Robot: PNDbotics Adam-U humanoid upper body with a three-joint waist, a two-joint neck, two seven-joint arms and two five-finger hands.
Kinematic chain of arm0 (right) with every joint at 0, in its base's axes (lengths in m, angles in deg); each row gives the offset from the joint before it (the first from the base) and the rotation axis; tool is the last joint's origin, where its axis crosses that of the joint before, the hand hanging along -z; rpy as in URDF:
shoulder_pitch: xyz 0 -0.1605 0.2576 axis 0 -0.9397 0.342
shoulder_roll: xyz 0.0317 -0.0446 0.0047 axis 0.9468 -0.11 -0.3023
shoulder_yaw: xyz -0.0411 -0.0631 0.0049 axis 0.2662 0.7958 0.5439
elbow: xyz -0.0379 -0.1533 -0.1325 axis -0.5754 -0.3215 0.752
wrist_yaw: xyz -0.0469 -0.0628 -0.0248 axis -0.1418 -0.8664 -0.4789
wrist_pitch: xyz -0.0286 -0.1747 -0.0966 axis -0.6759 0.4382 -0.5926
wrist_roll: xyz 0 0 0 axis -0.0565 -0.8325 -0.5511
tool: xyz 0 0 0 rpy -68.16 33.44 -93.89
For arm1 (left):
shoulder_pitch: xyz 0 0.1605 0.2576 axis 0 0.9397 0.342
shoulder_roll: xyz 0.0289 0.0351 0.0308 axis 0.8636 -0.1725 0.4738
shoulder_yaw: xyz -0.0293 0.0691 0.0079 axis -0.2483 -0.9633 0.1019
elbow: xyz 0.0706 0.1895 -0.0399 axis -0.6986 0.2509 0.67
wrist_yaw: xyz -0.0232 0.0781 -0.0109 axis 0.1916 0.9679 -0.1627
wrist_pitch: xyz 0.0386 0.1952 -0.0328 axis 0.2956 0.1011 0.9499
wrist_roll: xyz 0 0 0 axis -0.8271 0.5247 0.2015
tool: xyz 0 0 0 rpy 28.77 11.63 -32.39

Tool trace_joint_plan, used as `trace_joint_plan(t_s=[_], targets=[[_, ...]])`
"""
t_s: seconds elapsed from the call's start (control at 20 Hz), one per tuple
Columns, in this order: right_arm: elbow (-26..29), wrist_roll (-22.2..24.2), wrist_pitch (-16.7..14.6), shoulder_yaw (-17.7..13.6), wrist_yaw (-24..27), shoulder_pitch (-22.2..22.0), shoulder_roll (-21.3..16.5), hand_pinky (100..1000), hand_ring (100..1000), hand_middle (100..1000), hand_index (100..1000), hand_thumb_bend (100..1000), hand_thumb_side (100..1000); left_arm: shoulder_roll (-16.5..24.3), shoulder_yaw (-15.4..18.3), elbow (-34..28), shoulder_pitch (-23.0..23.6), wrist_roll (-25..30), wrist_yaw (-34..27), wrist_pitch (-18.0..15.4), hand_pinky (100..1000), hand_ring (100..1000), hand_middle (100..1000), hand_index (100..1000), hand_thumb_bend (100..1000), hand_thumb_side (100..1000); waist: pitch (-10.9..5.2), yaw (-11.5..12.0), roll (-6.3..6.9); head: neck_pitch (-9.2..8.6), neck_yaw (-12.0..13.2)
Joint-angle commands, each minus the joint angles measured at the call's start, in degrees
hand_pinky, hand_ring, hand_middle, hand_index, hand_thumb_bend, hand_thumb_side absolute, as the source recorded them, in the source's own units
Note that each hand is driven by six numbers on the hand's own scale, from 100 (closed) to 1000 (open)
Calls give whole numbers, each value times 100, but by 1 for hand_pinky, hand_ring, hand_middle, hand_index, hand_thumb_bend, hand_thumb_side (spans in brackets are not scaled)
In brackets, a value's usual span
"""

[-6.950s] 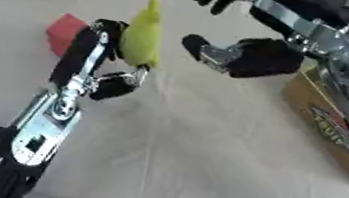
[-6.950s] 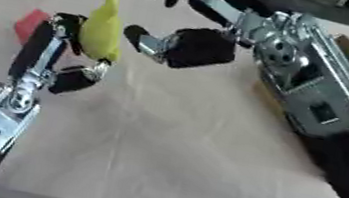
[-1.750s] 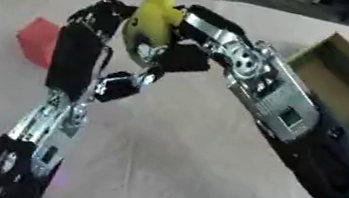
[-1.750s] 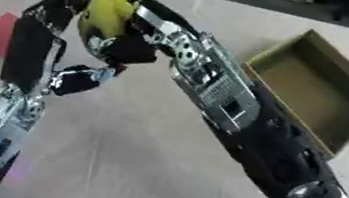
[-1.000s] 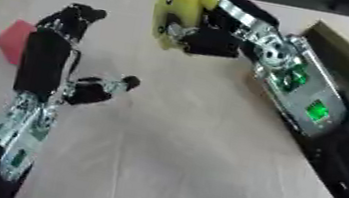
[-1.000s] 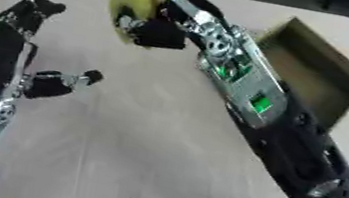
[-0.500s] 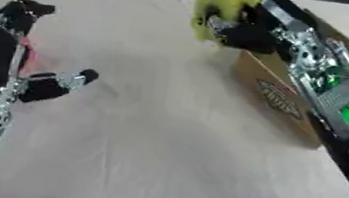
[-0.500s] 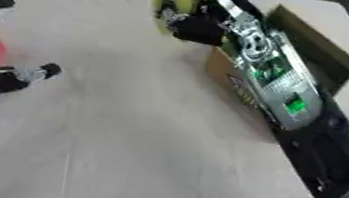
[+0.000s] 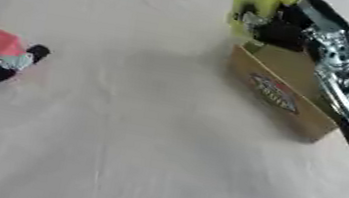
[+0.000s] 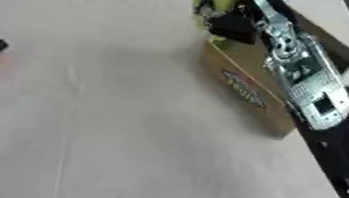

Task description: Pick up the objects with one hand, pass them to the other hand, and then place them into the box on the other side of the table.

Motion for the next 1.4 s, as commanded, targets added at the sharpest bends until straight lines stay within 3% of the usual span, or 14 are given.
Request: trace_joint_plan(t_s=[0.05,0.3,1.05,1.4], targets=[[-142,-179,-25,-196,62,35,-286,915,545,440,628,111,354,327,186,-224,13,-94,-256,106,578,608,640,769,851,476,-65,3,2,-116,-65],[-421,-311,-57,-297,18,1,-415,910,549,443,627,119,346,499,306,-352,125,-174,-404,181,577,606,637,767,852,474,-47,10,1,-248,-104],[-877,-365,-120,-560,-533,-365,-745,895,562,456,631,155,319,749,705,-578,449,-550,-833,409,568,596,624,757,838,468,-28,21,-49,-256,-36],[-1102,-184,-160,-549,-953,-448,-856,890,596,494,663,208,325,774,773,-588,454,-609,-835,438,568,596,624,756,833,468,-37,37,-64,-279,-47]])
